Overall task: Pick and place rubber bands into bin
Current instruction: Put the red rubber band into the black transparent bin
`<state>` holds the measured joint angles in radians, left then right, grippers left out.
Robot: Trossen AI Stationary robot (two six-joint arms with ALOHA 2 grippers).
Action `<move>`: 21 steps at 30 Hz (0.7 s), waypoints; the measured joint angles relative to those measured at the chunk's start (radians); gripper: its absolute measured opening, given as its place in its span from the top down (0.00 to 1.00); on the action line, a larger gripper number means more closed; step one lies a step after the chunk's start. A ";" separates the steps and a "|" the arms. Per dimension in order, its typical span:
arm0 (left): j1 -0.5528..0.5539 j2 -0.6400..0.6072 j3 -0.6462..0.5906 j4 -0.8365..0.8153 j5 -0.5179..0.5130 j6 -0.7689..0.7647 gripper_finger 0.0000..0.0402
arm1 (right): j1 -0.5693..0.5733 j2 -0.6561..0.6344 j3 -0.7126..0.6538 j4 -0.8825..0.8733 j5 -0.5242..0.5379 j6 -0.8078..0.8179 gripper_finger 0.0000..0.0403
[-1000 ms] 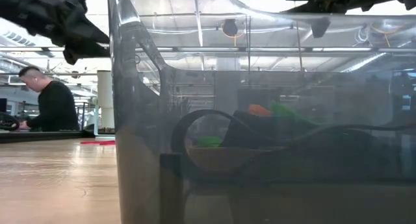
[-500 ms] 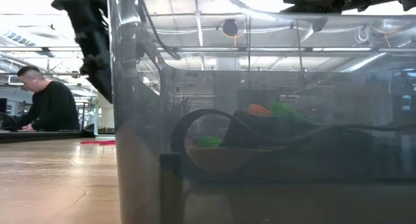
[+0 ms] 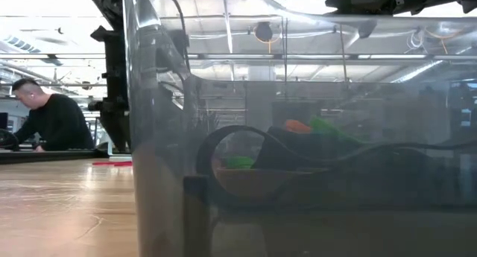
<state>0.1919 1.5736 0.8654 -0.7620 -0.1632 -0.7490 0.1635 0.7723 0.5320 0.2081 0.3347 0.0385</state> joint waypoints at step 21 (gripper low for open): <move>0.067 0.111 0.003 0.018 0.147 -0.065 0.60 | 0.002 0.000 0.000 -0.003 -0.001 0.002 0.49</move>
<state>0.2587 1.6848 0.8684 -0.7444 -0.0167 -0.8143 0.1650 0.7727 0.5323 0.2047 0.3340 0.0402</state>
